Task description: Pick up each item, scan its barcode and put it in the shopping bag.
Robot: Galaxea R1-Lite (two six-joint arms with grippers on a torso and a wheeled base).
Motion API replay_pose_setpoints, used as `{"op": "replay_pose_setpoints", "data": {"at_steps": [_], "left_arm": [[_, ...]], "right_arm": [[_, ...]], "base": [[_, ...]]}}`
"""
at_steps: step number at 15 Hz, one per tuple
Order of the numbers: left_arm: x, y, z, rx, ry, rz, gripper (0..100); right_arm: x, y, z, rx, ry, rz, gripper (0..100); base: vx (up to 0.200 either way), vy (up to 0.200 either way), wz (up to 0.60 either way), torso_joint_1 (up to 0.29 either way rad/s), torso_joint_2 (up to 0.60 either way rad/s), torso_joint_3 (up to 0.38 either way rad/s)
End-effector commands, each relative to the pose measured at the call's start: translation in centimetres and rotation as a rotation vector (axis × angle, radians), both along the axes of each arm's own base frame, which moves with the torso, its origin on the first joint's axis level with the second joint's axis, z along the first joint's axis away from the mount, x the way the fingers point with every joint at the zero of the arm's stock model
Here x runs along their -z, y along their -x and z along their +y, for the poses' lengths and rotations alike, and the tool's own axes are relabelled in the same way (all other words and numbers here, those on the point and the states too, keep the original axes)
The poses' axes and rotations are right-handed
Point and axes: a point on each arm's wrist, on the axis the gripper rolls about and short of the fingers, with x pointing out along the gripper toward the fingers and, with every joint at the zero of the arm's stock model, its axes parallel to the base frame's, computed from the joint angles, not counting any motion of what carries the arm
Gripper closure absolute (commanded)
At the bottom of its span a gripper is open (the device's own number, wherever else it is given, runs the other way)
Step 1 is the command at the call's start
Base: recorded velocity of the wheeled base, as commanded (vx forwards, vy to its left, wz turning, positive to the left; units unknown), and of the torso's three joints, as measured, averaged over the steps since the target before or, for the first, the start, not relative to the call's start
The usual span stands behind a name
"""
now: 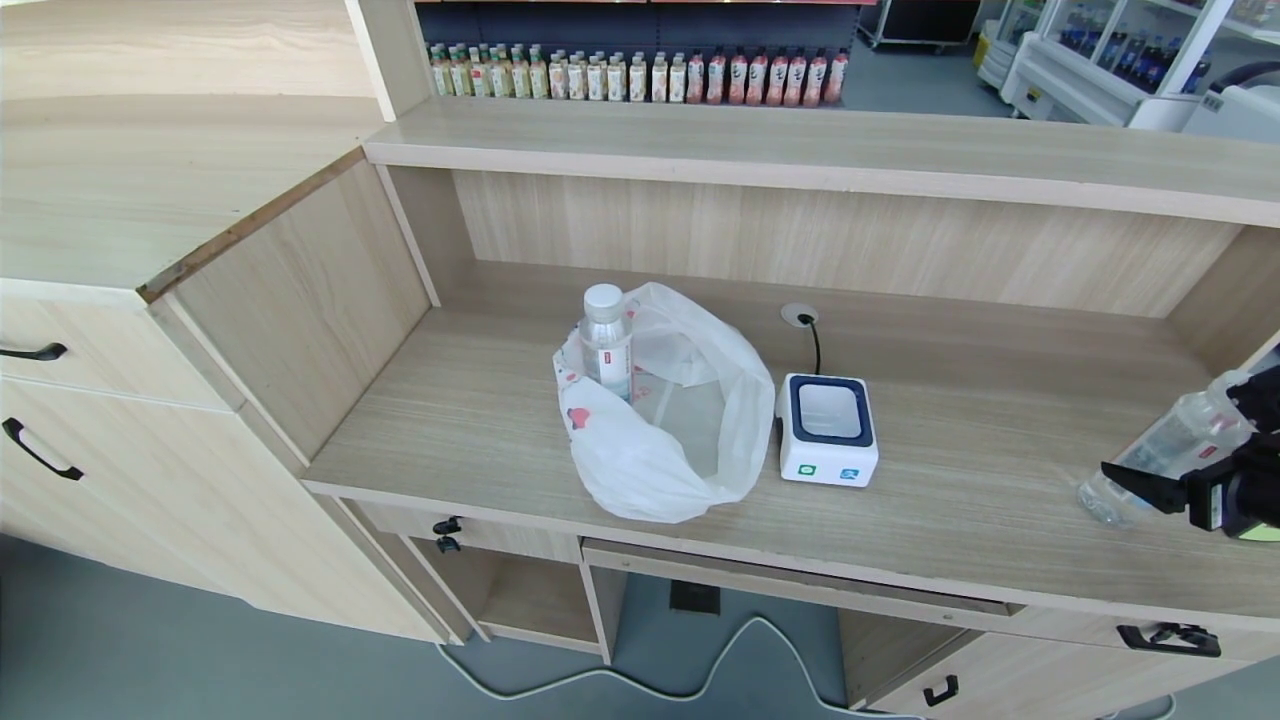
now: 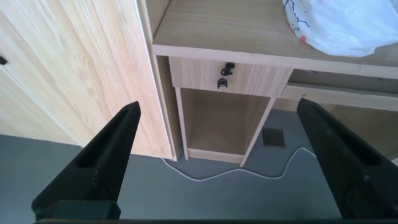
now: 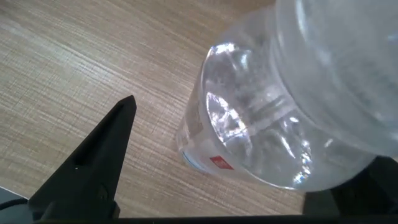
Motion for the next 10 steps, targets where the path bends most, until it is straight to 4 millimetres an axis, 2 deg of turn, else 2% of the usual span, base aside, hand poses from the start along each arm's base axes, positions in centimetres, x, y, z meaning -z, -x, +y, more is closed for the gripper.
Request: {"op": "replay_pose_setpoints", "data": {"at_steps": [1, 10], "left_arm": [[0.0, 0.0, 0.0, 0.000, 0.000, -0.001, 0], [0.0, 0.0, 0.0, 0.002, 0.000, -0.001, 0]], "right_arm": [[0.2, -0.4, 0.1, -0.011, -0.002, 0.003, 0], [0.3, -1.9, 1.7, -0.078, 0.018, -0.033, 0]], "base": [[0.000, 0.000, 0.00, 0.000, 0.00, 0.000], [0.000, 0.000, 0.00, 0.000, 0.00, 0.000]]}}
